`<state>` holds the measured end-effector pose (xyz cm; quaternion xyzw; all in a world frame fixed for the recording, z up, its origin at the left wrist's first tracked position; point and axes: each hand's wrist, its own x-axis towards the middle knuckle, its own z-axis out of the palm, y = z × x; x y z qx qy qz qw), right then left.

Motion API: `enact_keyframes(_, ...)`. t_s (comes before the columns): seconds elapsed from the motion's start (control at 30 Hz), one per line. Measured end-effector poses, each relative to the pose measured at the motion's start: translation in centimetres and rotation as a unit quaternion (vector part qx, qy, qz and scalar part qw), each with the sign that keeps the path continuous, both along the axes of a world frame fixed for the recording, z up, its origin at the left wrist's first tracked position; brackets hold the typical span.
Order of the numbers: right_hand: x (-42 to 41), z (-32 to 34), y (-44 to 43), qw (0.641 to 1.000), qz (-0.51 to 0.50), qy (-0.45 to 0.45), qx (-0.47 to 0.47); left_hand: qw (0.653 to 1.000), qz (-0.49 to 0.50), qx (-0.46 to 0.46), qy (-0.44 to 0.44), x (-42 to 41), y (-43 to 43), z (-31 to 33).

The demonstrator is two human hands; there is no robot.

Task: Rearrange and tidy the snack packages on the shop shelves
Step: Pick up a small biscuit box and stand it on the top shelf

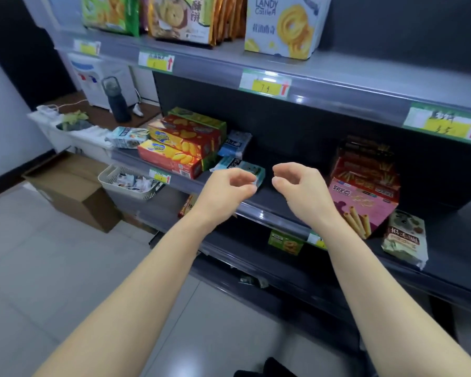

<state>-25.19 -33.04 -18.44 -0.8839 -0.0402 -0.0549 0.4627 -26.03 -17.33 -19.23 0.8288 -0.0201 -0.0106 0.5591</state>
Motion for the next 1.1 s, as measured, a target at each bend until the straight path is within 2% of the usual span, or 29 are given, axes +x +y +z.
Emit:
enact_keyframes(0.43, 5.8, 3.1, 6.0, 0.988, 0.143, -0.032, 0.054, 0.99, 0.124, 0.017, -0.065, 2.0, 4.4, 4.8)
enact_keyframes(0.63, 7.2, 5.3, 7.8, 0.975, 0.191, -0.074, 0.089, 0.984, 0.142, 0.025, -0.102, 2.9, 5.2, 6.9)
enact_keyframes(0.9, 9.8, 8.6, 9.1, 0.975, 0.135, -0.133, 0.116, 0.985, 0.078, -0.007, -0.154, 6.9, 7.2, 10.1)
enact_keyframes(1.1, 10.7, 8.4, 12.5, 0.982, 0.068, -0.137, 0.112, 0.987, 0.008, -0.02, -0.159, 9.3, 11.2, 10.5)
